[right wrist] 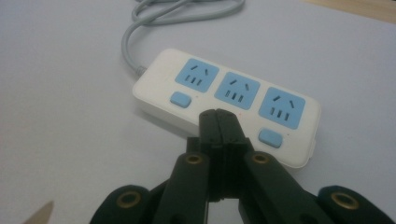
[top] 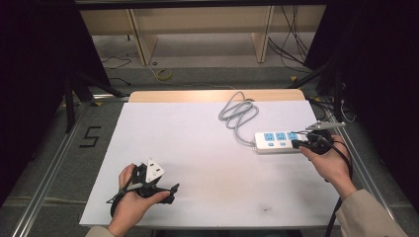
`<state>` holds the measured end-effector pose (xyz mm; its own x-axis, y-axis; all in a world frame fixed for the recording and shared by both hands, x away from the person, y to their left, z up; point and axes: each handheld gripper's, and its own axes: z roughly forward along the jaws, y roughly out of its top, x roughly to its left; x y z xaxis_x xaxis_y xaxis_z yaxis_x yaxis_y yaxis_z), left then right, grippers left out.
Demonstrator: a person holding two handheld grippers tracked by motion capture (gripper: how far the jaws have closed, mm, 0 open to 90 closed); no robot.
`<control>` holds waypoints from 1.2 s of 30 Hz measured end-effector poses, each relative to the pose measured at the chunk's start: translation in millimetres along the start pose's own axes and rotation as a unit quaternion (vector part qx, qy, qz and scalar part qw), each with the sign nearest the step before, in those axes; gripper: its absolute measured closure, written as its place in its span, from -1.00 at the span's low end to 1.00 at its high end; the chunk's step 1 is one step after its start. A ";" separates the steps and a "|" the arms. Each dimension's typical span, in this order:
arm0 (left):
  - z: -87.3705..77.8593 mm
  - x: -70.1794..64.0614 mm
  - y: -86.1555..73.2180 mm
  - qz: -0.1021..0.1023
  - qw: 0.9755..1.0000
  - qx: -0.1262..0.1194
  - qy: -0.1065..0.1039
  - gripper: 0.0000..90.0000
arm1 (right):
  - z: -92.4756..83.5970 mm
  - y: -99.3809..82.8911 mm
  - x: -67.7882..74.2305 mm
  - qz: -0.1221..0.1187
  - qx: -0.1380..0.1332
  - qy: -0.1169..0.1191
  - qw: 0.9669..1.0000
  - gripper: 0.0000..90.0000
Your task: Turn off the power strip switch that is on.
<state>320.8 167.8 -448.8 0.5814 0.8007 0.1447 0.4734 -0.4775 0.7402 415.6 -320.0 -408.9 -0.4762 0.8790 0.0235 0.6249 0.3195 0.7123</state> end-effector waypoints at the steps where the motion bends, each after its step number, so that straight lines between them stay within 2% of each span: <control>1: 0.0 -0.2 0.1 0.001 1.000 0.001 -0.001 -0.99 | 0.2 0.7 -0.6 0.002 0.001 0.001 1.000 1.00; 17: 2.8 -3.1 2.2 0.002 1.000 0.002 -0.005 -0.99 | 4.8 10.4 -7.5 0.008 0.007 0.009 1.000 1.00; 21: 3.1 -3.2 2.1 0.003 1.000 0.005 -0.002 -0.99 | 7.0 12.8 -6.7 0.006 0.009 0.018 1.000 1.00; 36: 3.4 -2.4 1.5 0.003 1.000 0.008 0.003 -0.98 | 8.9 14.1 -10.5 0.012 0.019 0.018 1.000 1.00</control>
<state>322.3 164.0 -450.2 0.5808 0.7997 0.1522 0.4802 -0.4876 0.7292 434.9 -321.6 -405.4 -0.4823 0.8735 0.0658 0.6592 0.3125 0.6840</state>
